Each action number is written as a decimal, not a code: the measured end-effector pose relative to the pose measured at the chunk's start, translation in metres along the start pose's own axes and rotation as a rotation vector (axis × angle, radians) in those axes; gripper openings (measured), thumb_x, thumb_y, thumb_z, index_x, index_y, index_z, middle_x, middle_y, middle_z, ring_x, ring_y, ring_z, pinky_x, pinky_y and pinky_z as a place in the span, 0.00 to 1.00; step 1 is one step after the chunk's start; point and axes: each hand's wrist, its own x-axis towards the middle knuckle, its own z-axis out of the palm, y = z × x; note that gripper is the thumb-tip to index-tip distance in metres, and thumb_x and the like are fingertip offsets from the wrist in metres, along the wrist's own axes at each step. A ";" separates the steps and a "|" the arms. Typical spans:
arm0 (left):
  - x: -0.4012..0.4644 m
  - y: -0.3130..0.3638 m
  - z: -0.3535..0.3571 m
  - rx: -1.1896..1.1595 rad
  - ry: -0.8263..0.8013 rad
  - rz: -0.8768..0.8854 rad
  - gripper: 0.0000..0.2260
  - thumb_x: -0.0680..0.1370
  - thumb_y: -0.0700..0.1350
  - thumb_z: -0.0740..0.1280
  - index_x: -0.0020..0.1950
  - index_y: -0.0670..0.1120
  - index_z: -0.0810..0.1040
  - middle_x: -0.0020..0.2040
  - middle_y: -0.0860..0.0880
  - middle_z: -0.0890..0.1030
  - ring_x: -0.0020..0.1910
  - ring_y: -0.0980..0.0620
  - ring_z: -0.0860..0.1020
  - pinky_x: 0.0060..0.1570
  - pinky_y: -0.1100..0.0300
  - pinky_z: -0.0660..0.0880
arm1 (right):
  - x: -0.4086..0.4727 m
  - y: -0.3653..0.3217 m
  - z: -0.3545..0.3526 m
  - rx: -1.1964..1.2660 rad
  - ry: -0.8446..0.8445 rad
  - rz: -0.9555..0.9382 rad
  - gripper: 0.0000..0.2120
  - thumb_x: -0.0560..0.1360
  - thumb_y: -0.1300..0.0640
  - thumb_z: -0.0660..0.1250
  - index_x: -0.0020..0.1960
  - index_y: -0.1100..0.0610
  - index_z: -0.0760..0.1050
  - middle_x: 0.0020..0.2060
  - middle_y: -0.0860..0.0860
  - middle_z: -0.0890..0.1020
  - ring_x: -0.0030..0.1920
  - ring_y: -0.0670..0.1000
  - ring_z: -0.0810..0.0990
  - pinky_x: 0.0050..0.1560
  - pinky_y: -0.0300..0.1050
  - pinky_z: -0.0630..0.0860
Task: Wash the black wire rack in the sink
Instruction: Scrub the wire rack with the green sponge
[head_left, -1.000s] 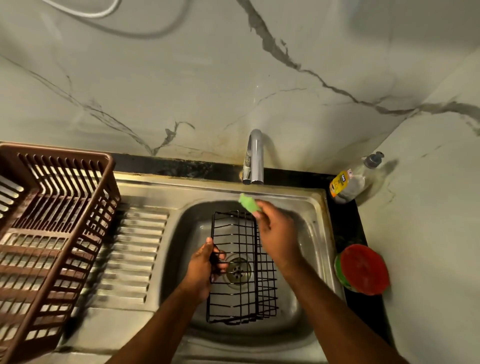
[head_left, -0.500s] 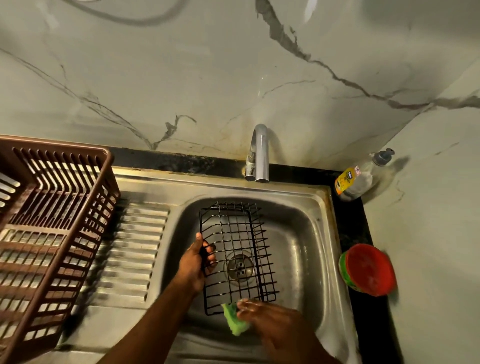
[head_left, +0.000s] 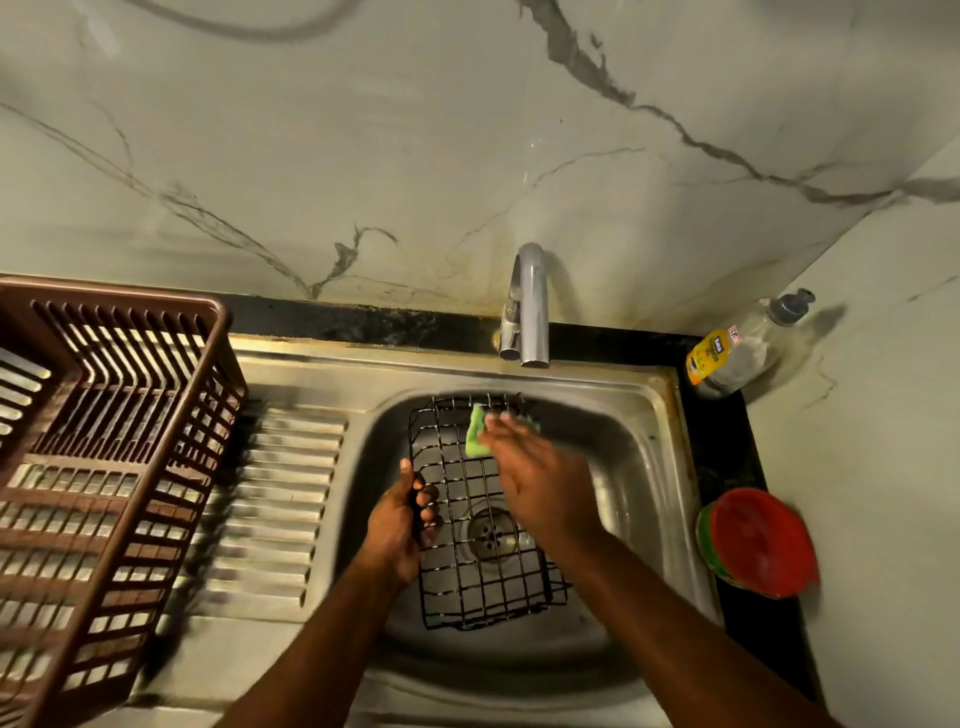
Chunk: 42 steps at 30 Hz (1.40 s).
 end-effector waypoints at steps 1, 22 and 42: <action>0.004 0.000 -0.004 -0.015 0.000 0.001 0.18 0.83 0.60 0.60 0.37 0.52 0.68 0.29 0.55 0.68 0.23 0.58 0.64 0.21 0.66 0.60 | -0.015 -0.003 -0.001 0.015 -0.044 -0.038 0.16 0.77 0.61 0.63 0.63 0.56 0.81 0.62 0.53 0.83 0.61 0.52 0.83 0.51 0.49 0.85; 0.013 0.001 0.001 0.019 0.030 -0.009 0.20 0.83 0.61 0.60 0.36 0.51 0.67 0.28 0.54 0.68 0.23 0.58 0.67 0.21 0.67 0.64 | 0.011 -0.016 0.002 0.070 -0.045 -0.023 0.17 0.79 0.62 0.64 0.66 0.55 0.79 0.63 0.53 0.82 0.62 0.53 0.83 0.51 0.49 0.85; 0.020 -0.017 -0.005 -0.145 0.071 -0.067 0.21 0.83 0.61 0.59 0.36 0.51 0.66 0.28 0.55 0.66 0.22 0.58 0.64 0.19 0.67 0.62 | -0.132 -0.024 0.002 -0.228 0.021 0.189 0.15 0.75 0.58 0.65 0.58 0.60 0.84 0.54 0.57 0.86 0.51 0.53 0.87 0.44 0.46 0.85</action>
